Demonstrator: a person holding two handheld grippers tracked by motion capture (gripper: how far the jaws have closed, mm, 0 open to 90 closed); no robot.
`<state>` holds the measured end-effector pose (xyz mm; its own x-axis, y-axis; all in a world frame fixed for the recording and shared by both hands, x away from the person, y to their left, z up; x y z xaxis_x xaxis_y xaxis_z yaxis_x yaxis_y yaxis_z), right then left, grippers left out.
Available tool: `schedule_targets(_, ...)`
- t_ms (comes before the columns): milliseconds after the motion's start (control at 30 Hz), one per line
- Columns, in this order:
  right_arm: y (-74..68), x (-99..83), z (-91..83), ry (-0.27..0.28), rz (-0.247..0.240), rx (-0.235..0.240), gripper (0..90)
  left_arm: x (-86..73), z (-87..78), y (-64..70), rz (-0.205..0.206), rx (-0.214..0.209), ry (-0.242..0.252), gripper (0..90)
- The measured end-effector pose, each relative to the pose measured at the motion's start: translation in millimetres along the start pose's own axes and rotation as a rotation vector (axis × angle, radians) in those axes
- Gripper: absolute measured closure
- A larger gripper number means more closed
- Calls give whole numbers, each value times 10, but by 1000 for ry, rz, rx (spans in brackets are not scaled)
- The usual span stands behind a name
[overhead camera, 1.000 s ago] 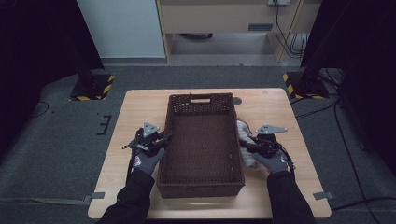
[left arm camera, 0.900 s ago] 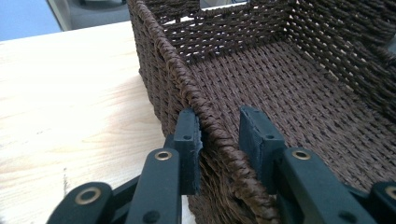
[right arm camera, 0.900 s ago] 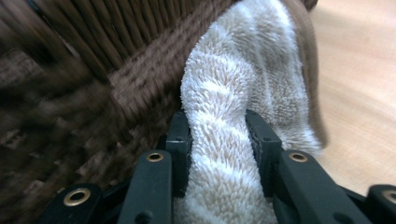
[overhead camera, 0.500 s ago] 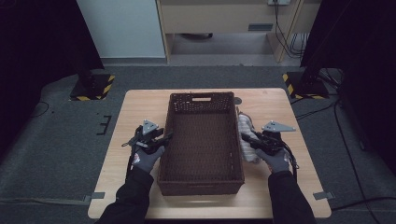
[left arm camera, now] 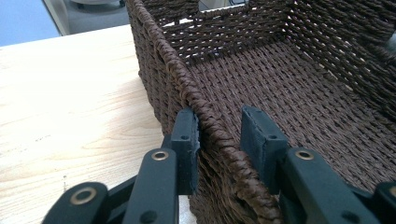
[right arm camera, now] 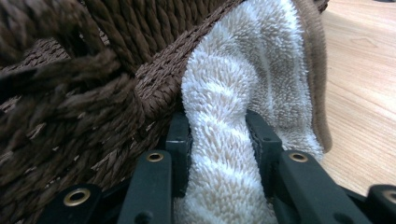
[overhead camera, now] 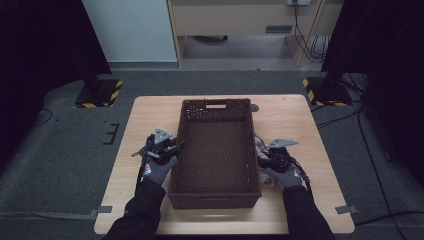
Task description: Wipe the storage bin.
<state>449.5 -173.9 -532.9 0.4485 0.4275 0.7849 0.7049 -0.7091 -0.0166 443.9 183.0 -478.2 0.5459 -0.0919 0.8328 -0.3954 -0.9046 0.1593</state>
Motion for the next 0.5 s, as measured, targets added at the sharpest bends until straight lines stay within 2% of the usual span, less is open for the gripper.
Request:
schedule_targets(67, 9, 18, -25, -1, 11, -1, 673, 1, 1, -3, -3, -5, 0, 661)
schedule_targets(133, 34, 37, -71, 12, 22, -3, 672, 2, -2, -11, 7, 7, -2, 639)
schedule_targets(200, 72, 80, -135, 48, 27, -17, 670, 10, -16, -28, 6, 16, -2, 560)
schedule_targets(300, 104, 197, -336, 161, 52, -25, 670, 52, -81, -21, 1, -6, 19, 500)
schedule_targets(400, 64, 302, -557, 248, 29, -11, 670, 90, -166, 19, 8, -28, 31, 475)
schedule_targets(500, -14, 333, -703, 284, 9, 6, 670, 46, -237, 67, 38, -39, 20, 478)
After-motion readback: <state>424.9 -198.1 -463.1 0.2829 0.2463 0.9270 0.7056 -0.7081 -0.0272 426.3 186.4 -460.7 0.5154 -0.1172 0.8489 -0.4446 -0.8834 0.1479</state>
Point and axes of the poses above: each handheld gripper's, and its own axes: z roughly forward along the jaws, x roughly out of its top, y roughly to its right, the point moved 4 cm from there along z, roughly forward along the jaws, and after that the axes turned 7 degrees about -z, right-handed, at the moved point
